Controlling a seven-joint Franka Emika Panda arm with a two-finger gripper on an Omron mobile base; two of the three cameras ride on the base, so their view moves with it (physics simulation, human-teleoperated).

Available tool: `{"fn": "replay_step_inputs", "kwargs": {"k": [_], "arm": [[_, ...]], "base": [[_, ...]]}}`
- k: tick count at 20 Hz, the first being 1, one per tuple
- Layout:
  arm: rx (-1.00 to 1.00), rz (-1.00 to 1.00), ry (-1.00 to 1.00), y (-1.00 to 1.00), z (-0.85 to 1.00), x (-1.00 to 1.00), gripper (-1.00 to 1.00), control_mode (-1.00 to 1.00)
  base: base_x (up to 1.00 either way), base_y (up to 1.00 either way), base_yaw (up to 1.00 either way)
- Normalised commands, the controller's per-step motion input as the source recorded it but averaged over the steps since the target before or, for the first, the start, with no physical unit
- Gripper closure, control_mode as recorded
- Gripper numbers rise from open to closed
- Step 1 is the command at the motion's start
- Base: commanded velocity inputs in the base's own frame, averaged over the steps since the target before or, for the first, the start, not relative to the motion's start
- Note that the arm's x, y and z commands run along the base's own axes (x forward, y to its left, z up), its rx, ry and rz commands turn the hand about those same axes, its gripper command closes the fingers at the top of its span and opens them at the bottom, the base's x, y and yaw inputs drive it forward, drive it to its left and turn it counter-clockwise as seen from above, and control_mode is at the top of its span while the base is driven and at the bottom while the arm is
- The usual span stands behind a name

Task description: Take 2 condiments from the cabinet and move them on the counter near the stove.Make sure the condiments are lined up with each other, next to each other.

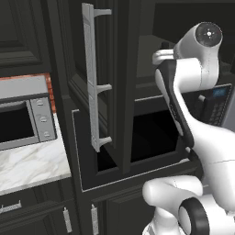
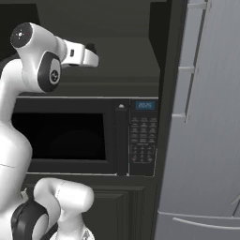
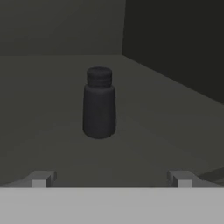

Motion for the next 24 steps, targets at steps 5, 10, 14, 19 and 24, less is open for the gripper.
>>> {"fn": "replay_step_inputs", "kwargs": {"k": [5, 10, 14, 19, 24], "arm": [[0.03, 0.00, 0.00, -0.01, 0.00, 0.31, -1.00, -1.00], [0.00, 0.00, 0.00, 0.00, 0.00, 0.39, -1.00, -1.00], [0.00, 0.00, -0.01, 0.00, 0.00, 0.42, -1.00, -1.00], [0.00, 0.00, 0.00, 0.00, 0.00, 0.39, -1.00, -1.00], [0.00, 0.00, 0.00, 0.00, 0.00, 0.32, -1.00, -1.00]], "base": [[0.00, 0.00, 0.00], [0.00, 0.00, 0.00], [0.00, 0.00, 0.00], [0.00, 0.00, 0.00], [0.00, 0.00, 0.00]]}}
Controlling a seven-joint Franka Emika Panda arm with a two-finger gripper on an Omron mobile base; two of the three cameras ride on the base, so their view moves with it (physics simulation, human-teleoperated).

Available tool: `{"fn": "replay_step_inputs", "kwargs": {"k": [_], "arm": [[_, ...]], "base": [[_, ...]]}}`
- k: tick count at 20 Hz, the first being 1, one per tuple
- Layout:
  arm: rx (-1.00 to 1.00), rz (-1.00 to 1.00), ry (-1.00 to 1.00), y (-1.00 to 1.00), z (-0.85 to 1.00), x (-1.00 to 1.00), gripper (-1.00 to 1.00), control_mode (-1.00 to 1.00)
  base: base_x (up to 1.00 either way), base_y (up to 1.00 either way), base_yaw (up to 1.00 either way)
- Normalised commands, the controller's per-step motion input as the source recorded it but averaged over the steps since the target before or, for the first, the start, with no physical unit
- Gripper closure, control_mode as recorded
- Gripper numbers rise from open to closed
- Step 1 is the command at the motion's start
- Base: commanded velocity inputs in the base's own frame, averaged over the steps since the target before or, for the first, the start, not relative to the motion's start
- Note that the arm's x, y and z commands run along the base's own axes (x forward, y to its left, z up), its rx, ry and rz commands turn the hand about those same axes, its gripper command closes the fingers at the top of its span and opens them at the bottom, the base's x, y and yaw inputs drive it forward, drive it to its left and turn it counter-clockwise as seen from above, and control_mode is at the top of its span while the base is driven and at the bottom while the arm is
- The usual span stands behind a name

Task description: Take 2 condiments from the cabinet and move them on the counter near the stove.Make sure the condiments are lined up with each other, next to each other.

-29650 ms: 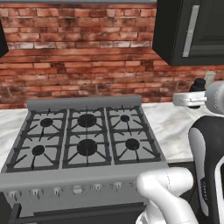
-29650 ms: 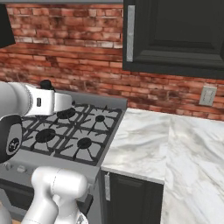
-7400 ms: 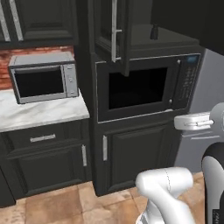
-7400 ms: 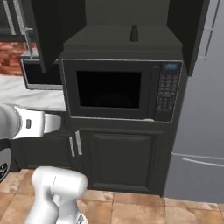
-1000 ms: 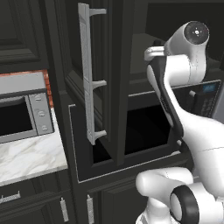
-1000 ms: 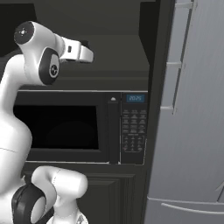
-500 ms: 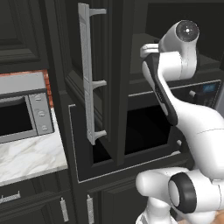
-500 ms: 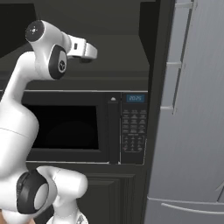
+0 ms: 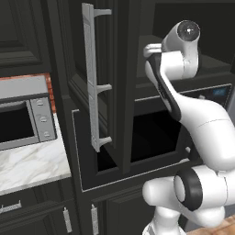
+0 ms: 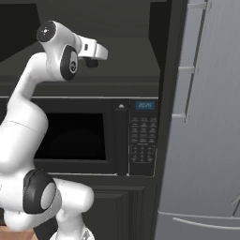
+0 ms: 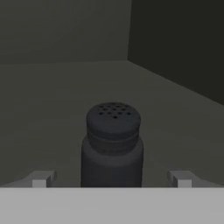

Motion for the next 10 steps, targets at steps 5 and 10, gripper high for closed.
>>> {"fn": "replay_step_inputs", "kwargs": {"k": [5, 10], "arm": [[0.00, 0.00, 0.00, 0.00, 0.00, 0.23, -1.00, -1.00], [0.00, 0.00, 0.00, 0.00, 0.00, 0.13, -1.00, -1.00]], "base": [[0.00, 0.00, 0.00], [0.00, 0.00, 0.00]]}}
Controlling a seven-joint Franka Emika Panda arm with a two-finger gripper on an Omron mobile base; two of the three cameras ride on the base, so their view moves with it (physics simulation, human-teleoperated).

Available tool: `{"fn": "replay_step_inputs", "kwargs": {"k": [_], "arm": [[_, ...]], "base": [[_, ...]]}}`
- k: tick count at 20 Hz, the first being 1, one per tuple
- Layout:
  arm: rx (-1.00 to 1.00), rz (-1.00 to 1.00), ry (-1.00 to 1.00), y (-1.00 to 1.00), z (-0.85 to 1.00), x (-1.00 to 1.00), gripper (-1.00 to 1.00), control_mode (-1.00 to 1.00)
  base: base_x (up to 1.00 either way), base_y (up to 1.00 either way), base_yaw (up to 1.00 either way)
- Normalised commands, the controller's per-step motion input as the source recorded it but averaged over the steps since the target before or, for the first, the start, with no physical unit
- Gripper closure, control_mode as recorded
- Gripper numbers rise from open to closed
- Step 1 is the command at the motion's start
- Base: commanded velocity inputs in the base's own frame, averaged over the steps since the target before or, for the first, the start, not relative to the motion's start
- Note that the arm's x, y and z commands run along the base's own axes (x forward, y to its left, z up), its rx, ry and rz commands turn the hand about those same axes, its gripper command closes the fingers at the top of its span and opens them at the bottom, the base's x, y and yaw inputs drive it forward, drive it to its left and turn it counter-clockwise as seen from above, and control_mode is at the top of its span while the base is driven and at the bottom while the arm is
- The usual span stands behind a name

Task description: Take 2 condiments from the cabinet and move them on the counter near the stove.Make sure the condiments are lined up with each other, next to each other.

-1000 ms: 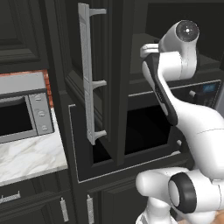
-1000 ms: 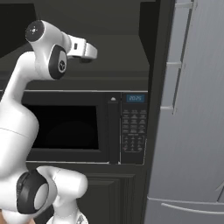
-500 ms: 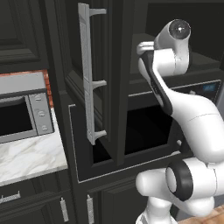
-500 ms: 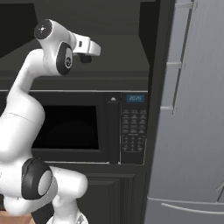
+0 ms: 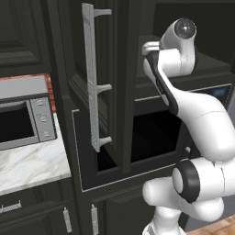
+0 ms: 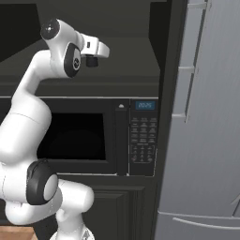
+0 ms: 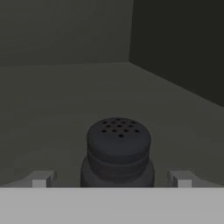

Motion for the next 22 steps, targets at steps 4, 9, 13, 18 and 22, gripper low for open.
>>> {"fn": "replay_step_inputs", "kwargs": {"k": [4, 9, 13, 18, 22], "arm": [[0.00, 0.00, 0.00, 0.00, 0.00, 0.00, -1.00, -1.00], [0.00, 0.00, 0.00, 0.00, 0.00, 0.00, -1.00, -1.00], [0.00, 0.00, 0.00, 0.00, 0.00, 0.00, 1.00, -1.00], [0.00, 0.00, 0.00, 0.00, 0.00, 0.00, 1.00, -1.00], [0.00, 0.00, 0.00, 0.00, 0.00, 0.00, 1.00, -1.00]], "base": [[0.00, 0.00, 0.00], [0.00, 0.00, 0.00], [0.00, 0.00, 0.00], [0.00, 0.00, 0.00], [0.00, 0.00, 0.00]]}}
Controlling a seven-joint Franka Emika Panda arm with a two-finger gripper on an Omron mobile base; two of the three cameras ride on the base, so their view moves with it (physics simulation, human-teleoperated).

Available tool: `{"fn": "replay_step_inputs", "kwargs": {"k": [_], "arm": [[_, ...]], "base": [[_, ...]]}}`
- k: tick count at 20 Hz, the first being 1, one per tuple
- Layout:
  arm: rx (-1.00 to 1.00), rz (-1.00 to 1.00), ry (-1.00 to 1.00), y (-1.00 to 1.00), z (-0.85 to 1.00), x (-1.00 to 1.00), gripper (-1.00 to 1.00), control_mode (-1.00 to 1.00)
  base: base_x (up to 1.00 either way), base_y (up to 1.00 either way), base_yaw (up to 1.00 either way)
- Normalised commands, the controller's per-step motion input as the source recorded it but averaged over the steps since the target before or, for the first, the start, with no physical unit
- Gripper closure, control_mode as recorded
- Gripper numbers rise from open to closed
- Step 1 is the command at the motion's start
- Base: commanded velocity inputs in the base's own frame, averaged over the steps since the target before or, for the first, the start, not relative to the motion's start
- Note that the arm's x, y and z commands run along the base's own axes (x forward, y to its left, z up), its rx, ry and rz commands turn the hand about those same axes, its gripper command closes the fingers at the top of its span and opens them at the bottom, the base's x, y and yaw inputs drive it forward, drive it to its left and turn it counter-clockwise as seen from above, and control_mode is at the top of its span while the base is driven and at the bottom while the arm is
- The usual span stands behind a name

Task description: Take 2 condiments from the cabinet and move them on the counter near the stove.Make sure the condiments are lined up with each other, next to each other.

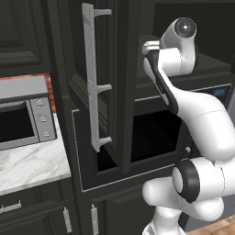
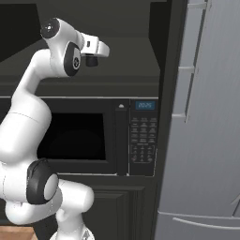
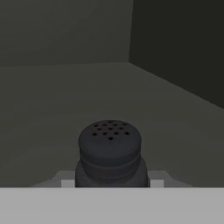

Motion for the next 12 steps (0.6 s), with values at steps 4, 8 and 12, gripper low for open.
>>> {"fn": "replay_step_inputs", "kwargs": {"k": [4, 8, 12], "arm": [[-0.01, 0.00, -0.01, 0.00, 0.00, -0.08, 1.00, -1.00], [-0.06, 0.00, -0.05, 0.00, -0.08, -0.36, 1.00, -1.00], [-0.03, 0.00, -0.09, 0.00, -0.02, -0.59, 1.00, -1.00]], "base": [[0.00, 0.00, 0.00], [0.00, 0.00, 0.00], [0.00, 0.00, 0.00]]}}
